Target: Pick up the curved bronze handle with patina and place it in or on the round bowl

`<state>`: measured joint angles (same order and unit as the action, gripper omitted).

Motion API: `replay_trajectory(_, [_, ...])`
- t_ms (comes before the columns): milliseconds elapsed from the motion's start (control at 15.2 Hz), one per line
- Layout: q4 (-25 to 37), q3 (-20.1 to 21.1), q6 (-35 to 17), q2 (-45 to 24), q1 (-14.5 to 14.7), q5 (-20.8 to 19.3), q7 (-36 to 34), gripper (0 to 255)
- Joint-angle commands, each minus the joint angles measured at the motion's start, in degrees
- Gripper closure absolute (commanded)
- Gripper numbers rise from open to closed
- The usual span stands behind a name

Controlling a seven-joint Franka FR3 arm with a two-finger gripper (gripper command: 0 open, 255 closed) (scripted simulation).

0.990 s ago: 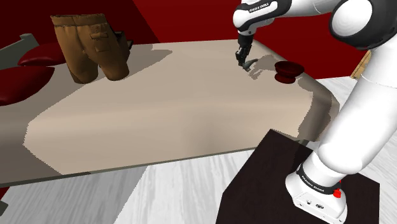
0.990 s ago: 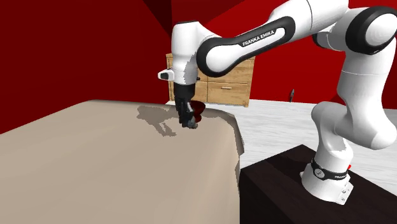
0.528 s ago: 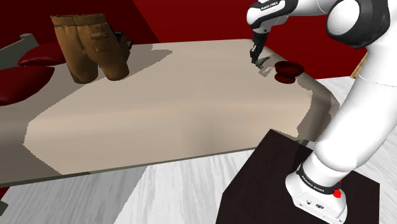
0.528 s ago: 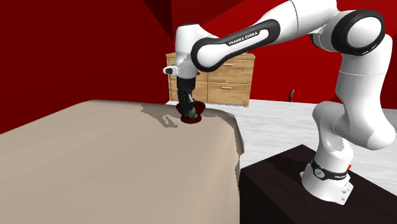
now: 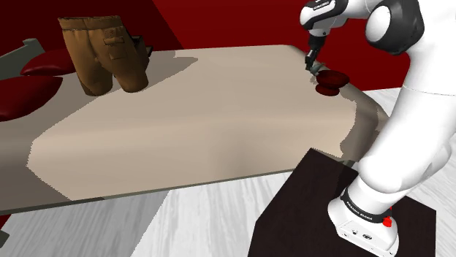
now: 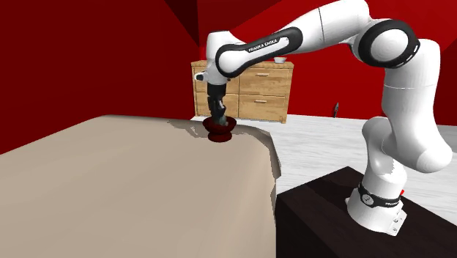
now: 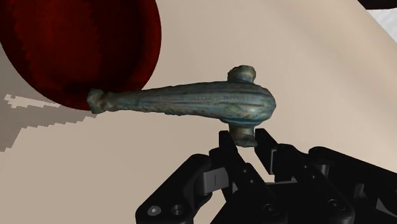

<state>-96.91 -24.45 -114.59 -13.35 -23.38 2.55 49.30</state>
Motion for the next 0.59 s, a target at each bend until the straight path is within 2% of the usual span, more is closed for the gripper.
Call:
replay_trajectory(0, [2.72, -0.68, 0.71, -2.08, -2.03, 1.35, 3.01, 255])
replay_trajectory(396, [11.69, -2.01, 3.30, -8.98, -8.97, 5.56, 11.30, 255])
replay_trajectory(528, [16.74, -2.22, 5.00, -12.59, -12.37, 7.48, 14.52, 255])
